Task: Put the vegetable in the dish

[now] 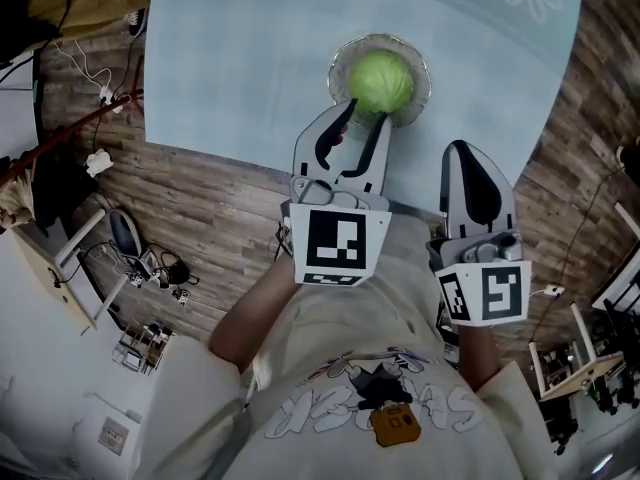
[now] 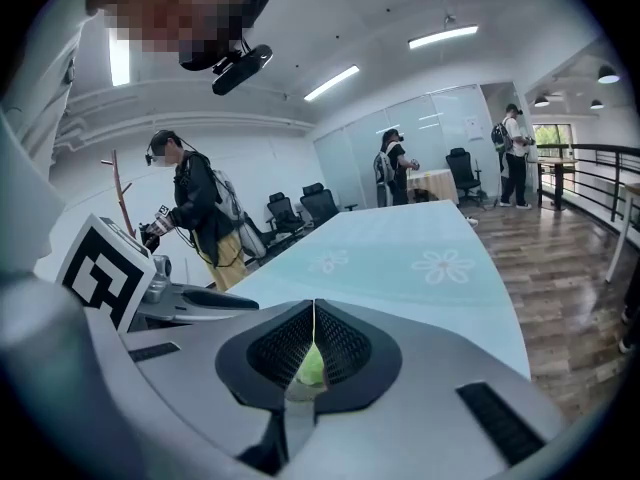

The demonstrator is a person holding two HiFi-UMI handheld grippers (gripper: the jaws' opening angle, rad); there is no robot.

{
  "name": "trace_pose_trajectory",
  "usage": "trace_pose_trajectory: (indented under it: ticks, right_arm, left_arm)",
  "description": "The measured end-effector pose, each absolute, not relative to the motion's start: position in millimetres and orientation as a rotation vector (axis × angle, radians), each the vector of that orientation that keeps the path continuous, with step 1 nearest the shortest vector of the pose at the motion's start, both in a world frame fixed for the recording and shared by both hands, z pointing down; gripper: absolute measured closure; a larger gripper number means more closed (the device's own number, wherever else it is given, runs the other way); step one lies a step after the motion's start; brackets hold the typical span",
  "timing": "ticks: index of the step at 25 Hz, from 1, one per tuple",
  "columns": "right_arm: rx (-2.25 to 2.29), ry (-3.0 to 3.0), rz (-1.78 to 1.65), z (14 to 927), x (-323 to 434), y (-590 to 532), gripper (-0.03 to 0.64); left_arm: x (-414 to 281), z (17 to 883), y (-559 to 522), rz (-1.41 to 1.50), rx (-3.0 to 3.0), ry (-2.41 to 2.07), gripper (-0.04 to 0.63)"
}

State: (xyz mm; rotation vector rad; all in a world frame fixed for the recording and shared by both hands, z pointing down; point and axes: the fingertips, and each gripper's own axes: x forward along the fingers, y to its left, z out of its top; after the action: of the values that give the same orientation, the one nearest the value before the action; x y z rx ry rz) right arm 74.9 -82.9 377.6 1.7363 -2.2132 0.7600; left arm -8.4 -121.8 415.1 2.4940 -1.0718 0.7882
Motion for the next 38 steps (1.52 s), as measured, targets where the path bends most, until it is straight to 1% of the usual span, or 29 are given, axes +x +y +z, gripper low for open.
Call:
trace_pose_trajectory:
  ticks: [4, 7, 23, 29, 38]
  right_arm:
    - [1.766, -2.220, 0.711, 357, 64, -76, 0.594]
    - [1.779, -2.227, 0.677, 341, 57, -66, 0.594]
    - [1.842, -2.311, 0.441, 256, 7, -21, 0.594]
    - [1.857, -2.335, 0.358, 235, -16, -14, 0.594]
    - [1.839, -2.338, 0.332, 232, -52, 1, 0.594]
  left_arm:
    - [-24, 391, -109, 0.766, 2.515, -1.095, 0.552]
    - [-34, 371, -93, 0.740, 2.510, -1.110, 0.588]
    - [-84, 270, -35, 0.528, 2.630, -1.166, 0.589]
    - [-106, 255, -22, 0.467, 2.655, -1.175, 0.589]
    - [-133, 240, -22, 0.379, 2.690, -1.198, 0.589]
